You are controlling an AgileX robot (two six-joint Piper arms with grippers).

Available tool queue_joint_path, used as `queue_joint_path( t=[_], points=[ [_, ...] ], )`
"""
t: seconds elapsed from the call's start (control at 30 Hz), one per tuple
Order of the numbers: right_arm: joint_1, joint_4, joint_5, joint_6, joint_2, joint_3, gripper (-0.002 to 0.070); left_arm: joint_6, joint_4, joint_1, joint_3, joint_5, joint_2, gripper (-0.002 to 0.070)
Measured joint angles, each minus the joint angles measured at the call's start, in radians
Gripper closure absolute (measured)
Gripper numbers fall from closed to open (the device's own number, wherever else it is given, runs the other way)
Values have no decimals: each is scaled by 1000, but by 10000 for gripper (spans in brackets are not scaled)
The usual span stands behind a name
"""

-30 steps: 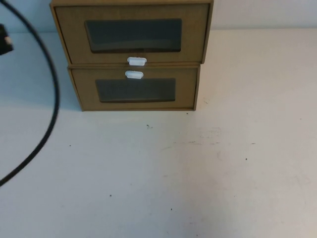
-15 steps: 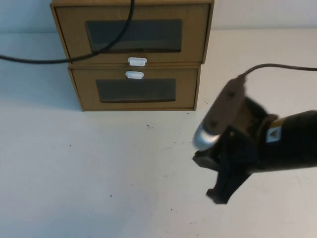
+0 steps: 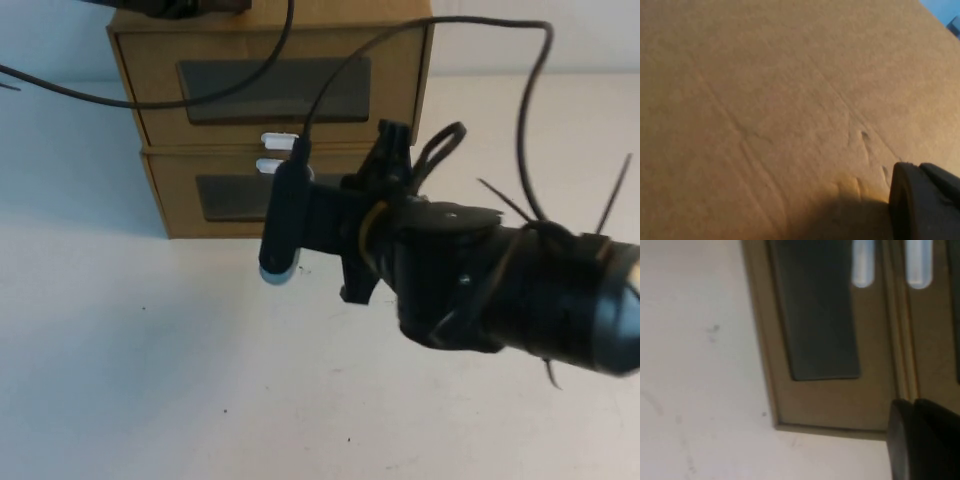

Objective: Open the shoe box
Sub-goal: 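Pull the top drawer of the cardboard box fully open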

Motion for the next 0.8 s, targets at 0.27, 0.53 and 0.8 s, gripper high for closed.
queue_joint_path(
  t=[0.27, 0.53, 0.8],
  points=[
    [119, -319, 102, 111, 164, -111, 689, -21, -57, 22, -4, 18, 14, 679],
    [133, -443, 175, 244, 264, -168, 642, -25, -145, 55, -4, 47, 23, 679],
    [87, -448, 161, 272, 310, -289, 410, -11, -155, 65, -4, 73, 27, 679]
  ],
)
